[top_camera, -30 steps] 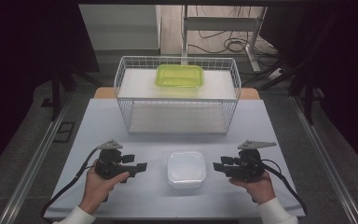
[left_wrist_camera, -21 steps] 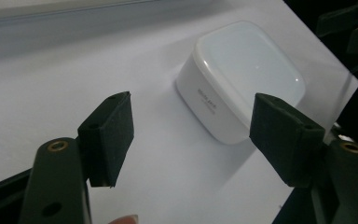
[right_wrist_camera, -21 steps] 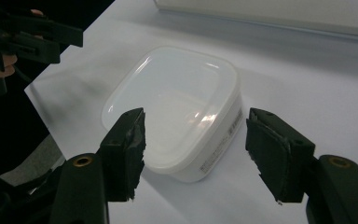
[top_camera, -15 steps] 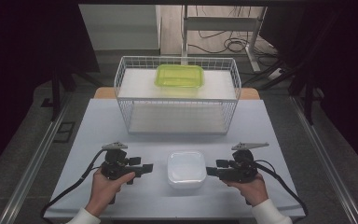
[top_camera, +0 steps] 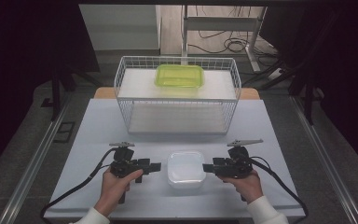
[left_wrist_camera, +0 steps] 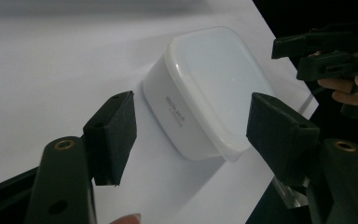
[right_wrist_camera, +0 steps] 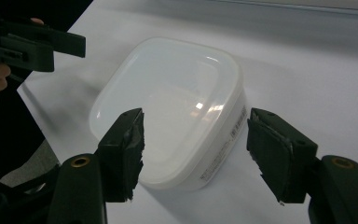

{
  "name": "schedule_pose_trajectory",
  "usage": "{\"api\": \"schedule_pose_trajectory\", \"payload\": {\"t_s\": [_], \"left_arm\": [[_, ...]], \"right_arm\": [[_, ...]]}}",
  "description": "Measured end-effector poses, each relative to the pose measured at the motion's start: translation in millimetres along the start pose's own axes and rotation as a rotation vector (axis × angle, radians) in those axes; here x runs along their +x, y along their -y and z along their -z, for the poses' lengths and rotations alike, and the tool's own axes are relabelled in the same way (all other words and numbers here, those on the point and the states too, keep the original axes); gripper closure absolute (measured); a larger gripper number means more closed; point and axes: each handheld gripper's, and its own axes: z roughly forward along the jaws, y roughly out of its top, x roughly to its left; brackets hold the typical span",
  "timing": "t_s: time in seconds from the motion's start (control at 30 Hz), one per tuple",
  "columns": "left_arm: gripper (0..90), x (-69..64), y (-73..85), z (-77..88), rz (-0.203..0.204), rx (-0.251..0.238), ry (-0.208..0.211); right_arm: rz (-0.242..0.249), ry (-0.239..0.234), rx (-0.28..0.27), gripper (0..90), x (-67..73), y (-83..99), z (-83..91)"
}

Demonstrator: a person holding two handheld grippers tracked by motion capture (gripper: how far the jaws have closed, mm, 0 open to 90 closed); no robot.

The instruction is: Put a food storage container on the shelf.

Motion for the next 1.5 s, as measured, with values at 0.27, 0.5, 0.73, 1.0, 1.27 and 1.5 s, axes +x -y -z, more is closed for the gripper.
{"api": "schedule_pose_trajectory", "payload": {"t_s": [0.27, 0.5, 0.73, 1.0, 1.27, 1.5], "left_arm": [[33.4, 9.5, -1.6, -17.7, 0.042, 0.055, 0.024], [36.7, 15.8, -2.9, -27.3, 0.098, 0.065, 0.077], [41.0, 20.1, -2.8, -33.6, 0.122, 0.073, 0.112], [47.9, 23.2, -0.1, -41.5, 0.171, 0.092, 0.177], [60.5, 25.0, 2.8, -46.0, 0.186, 0.107, 0.217], [70.5, 27.5, 2.4, -44.5, 0.212, 0.094, 0.235]], "right_arm": [[-0.068, -0.030, 0.009, 39.5, -10.6, -7.8, -12.5], [-0.091, -0.059, 0.014, 43.8, -13.0, -6.5, -18.5], [-0.116, -0.070, 0.028, 45.8, -17.4, -3.3, -20.9], [-0.147, -0.112, 0.053, 49.2, -19.5, 1.2, -27.9], [-0.230, -0.170, 0.058, 59.2, -28.8, 6.8, -27.6], [-0.273, -0.188, 0.058, 66.7, -32.4, 9.4, -27.0]]}}
